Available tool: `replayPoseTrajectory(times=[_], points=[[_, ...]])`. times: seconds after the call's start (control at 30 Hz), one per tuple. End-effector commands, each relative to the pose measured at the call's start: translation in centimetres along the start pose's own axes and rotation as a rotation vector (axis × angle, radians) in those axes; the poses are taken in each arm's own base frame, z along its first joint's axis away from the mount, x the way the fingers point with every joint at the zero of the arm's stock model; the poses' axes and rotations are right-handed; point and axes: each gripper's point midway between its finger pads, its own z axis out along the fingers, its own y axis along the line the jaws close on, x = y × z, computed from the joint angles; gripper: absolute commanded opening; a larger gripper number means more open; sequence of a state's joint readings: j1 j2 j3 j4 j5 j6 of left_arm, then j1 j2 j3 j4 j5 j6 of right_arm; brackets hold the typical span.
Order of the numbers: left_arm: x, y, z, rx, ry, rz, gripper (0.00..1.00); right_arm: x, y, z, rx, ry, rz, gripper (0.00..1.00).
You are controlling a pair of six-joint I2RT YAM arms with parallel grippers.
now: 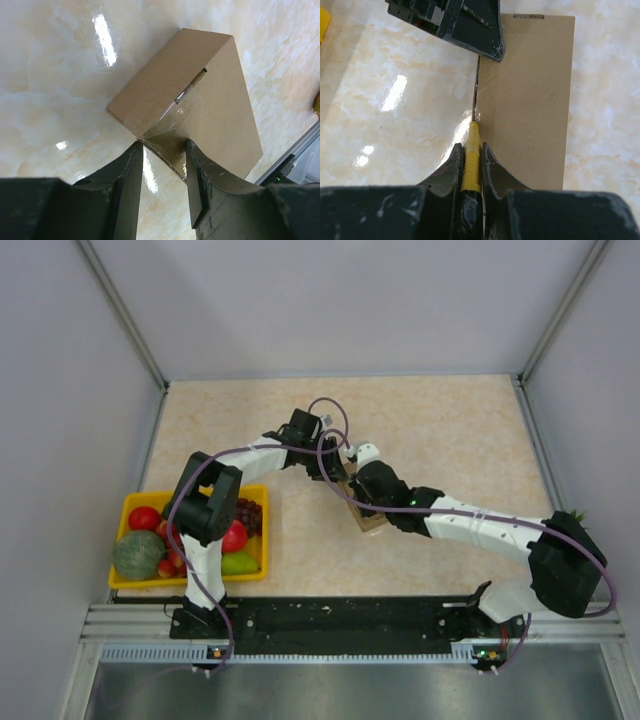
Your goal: Unpack the express box
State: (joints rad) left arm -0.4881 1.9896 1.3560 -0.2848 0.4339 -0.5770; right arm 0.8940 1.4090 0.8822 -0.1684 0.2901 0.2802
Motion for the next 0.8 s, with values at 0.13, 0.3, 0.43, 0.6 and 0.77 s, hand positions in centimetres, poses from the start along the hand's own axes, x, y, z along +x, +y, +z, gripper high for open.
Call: replayPoseTrajectory(times=[0.13,0.3,0.43,0.6,0.77], points=[[1.3,4.1,0.9,-0.145,0.03,-0.01,0.41,0.0,-0.1,-3.2,-0.006,0.072,-0.025,0.0],[1.3,4.1,0.9,-0.146,0.029,-0.011,0.4,1.1,0.4,-3.4,-0.031,0.138,-0.019,0.0],[1.5,4.1,0.9,-0.145,0.031,-0.012,0.4,2.8,0.7,-2.7,-0.04,0.197,-0.025,0.0],[1.5,4.2,0.9,-0.149,0.034,-0.015,0.4,3.3,0.7,-2.6,-0.037,0.228,-0.026,0.0],[1.4,4.5,0.9,-0.163,0.034,-0.013,0.39,2.7,0.5,-3.9,-0.044,0.215,-0.02,0.0]])
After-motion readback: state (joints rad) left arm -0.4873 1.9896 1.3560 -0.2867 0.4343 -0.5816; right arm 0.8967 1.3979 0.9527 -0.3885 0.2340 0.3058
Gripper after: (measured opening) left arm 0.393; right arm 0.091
